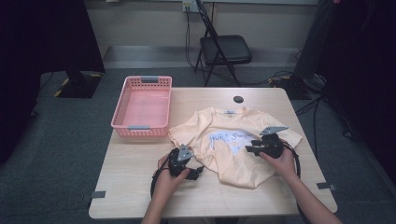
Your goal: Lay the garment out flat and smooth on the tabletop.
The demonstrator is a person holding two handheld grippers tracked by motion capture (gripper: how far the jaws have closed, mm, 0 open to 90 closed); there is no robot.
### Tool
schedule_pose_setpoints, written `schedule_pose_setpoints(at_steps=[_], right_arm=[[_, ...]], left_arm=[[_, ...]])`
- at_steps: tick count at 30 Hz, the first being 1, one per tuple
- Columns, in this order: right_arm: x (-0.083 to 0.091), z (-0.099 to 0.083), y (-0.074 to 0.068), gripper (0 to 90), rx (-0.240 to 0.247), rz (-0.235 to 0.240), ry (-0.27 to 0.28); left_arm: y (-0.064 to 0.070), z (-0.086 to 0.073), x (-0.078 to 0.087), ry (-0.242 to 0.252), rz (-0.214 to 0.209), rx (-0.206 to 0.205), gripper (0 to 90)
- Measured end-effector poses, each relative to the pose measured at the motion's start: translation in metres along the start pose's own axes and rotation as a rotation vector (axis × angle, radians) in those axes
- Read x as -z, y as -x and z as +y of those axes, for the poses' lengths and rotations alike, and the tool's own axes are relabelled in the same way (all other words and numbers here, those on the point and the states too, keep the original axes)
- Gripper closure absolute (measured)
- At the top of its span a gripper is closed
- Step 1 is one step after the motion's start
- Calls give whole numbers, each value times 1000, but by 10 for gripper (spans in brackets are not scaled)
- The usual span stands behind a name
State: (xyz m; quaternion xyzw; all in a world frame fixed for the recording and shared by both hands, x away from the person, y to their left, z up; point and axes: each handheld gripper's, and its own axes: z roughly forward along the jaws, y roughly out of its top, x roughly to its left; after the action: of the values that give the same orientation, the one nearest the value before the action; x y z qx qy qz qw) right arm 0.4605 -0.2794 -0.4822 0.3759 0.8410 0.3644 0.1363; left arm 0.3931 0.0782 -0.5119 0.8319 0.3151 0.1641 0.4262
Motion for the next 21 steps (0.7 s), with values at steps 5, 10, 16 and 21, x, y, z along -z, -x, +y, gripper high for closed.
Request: schedule_pose_setpoints(at_steps=[5, 10, 16, 21], right_arm=[[-5, 1, -1, 661, 18, 1, -26], [-6, 1, -3, 769, 34, 20, -35], [-6, 0, -1, 861, 5, 57, -35], [-4, -2, -3, 874, 12, 54, -21]], left_arm=[[0, 0, 0, 1, -1, 0, 153], [0, 0, 0, 0, -1, -1, 153], [0, 0, 0, 1, 0, 0, 153], [0, 0, 0, 0, 0, 0, 153]])
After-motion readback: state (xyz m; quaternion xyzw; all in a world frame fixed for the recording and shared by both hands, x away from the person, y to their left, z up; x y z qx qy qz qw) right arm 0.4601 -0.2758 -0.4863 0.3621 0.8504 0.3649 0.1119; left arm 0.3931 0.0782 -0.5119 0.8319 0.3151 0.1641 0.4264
